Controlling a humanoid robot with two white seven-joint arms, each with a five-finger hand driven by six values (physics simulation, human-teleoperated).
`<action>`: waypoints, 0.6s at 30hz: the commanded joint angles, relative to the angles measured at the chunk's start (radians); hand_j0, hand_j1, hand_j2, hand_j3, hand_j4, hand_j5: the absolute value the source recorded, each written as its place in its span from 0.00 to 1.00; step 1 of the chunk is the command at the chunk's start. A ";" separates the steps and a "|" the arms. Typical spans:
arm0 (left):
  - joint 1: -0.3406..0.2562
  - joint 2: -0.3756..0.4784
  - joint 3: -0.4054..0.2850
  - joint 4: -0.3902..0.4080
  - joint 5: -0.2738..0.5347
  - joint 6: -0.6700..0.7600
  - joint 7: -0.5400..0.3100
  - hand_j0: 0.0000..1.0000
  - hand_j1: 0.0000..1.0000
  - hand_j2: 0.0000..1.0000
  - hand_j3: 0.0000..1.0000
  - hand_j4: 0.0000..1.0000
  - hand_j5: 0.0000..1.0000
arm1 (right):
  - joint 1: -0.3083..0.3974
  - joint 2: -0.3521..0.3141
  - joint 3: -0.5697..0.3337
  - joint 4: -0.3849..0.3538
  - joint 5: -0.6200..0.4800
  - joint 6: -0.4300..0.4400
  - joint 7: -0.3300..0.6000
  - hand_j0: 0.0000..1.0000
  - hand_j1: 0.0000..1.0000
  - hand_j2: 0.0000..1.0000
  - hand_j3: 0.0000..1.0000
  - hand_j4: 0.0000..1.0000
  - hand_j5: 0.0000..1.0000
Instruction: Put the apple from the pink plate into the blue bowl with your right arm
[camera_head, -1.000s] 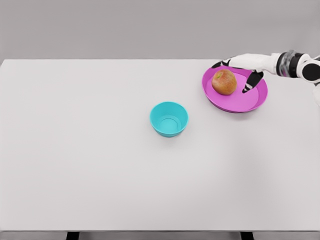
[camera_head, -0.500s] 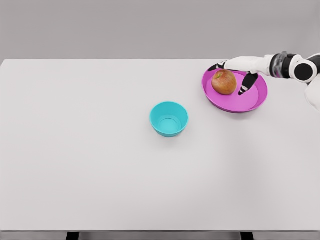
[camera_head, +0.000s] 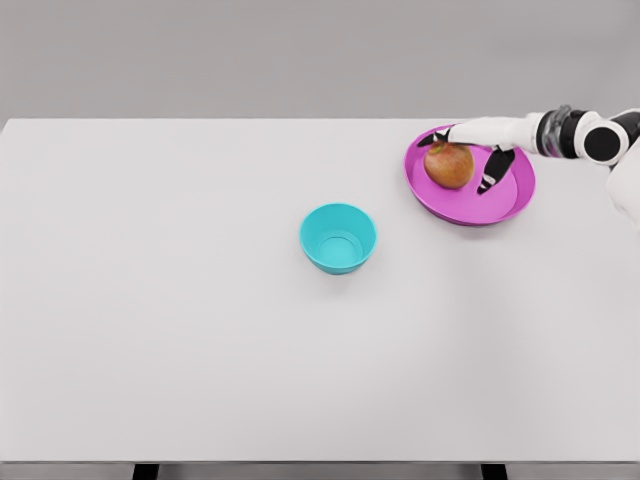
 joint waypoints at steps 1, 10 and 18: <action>0.000 0.000 0.000 0.000 0.000 0.000 0.000 1.00 1.00 1.00 1.00 1.00 1.00 | 0.000 0.007 -0.002 0.011 0.007 0.002 0.000 1.00 1.00 1.00 1.00 1.00 1.00; 0.000 0.000 0.000 0.000 0.000 0.000 0.000 1.00 1.00 1.00 1.00 1.00 1.00 | 0.000 0.010 0.001 0.011 0.009 0.002 0.000 1.00 1.00 1.00 1.00 1.00 1.00; 0.000 0.000 0.000 0.000 0.000 0.000 0.000 1.00 1.00 1.00 1.00 1.00 1.00 | 0.000 0.010 0.012 0.011 0.030 0.002 0.000 0.56 0.56 0.56 0.56 0.56 0.56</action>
